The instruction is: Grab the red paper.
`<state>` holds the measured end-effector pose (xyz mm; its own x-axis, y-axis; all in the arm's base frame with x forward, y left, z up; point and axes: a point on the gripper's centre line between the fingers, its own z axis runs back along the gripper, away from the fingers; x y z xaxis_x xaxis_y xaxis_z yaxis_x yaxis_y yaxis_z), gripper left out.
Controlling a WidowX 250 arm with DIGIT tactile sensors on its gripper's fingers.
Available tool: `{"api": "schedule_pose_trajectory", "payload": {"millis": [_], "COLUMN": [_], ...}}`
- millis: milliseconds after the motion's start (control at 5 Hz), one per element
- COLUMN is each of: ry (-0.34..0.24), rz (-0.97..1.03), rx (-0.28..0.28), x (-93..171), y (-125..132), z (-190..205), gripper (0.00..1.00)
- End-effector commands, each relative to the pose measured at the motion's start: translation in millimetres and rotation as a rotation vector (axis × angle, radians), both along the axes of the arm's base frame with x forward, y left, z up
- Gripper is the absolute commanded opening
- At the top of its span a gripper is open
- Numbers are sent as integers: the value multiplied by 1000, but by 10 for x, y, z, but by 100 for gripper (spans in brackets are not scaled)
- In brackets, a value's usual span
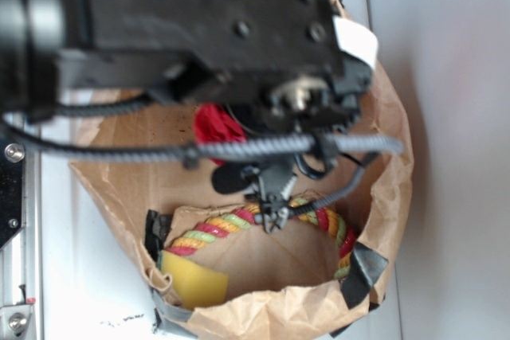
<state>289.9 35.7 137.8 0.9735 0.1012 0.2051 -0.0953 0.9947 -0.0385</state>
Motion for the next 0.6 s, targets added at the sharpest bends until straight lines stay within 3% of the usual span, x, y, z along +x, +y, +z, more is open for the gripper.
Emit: {"api": "schedule_pose_trajectory", "payload": {"millis": [0,400], "ry": [-92,-57], "rz": [41,69], "rx": [41,51], "x": [-35,-87], "y": [-60,-79], "z": [549,659], "gripper": [0,0]}}
